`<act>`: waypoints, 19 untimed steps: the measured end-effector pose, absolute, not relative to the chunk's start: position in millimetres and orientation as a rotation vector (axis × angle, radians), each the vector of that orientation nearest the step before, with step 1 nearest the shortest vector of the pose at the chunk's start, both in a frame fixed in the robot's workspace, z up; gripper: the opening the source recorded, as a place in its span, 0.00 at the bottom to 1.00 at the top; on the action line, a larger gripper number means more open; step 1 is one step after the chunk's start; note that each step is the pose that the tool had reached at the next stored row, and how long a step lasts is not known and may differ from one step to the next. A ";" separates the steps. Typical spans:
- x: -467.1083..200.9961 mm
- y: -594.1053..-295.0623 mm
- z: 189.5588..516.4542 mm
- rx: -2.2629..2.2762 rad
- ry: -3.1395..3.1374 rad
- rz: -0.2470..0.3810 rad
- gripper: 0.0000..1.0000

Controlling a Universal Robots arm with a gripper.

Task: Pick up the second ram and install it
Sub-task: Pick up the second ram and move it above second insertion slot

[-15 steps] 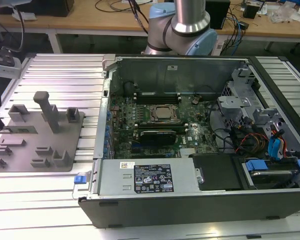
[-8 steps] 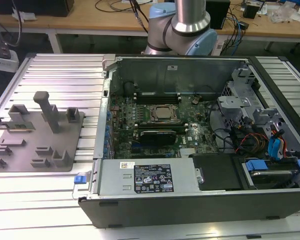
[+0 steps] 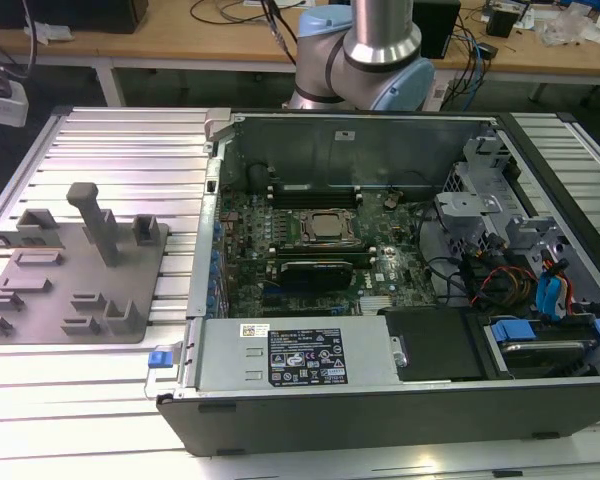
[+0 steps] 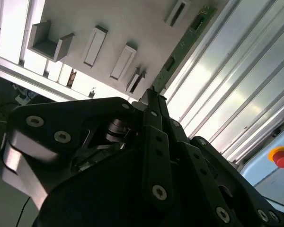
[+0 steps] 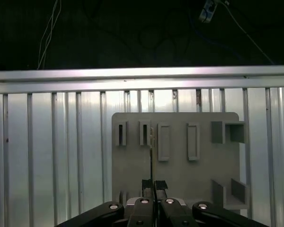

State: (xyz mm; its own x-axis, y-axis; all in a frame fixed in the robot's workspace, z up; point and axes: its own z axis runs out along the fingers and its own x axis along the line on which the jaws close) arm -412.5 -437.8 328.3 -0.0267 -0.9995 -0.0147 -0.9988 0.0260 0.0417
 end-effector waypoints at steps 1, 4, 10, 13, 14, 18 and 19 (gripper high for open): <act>-412.5 -437.7 330.5 2.179 -2.237 -0.063 0.09; -412.5 -437.0 338.4 2.179 -2.237 -0.063 0.09; -412.4 -436.1 349.6 2.179 -2.237 -0.062 0.09; -412.5 -435.7 355.2 2.179 -2.237 -0.063 0.09; -412.5 -435.6 356.6 2.179 -2.237 -0.062 0.09; -412.5 -434.9 364.0 2.179 -2.237 -0.062 0.09; -412.5 -434.6 366.2 2.179 -2.237 -0.062 0.09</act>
State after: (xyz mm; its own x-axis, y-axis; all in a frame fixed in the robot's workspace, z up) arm -412.5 -434.6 366.2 -0.0267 -0.9995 -0.0147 -0.9988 0.0260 0.0413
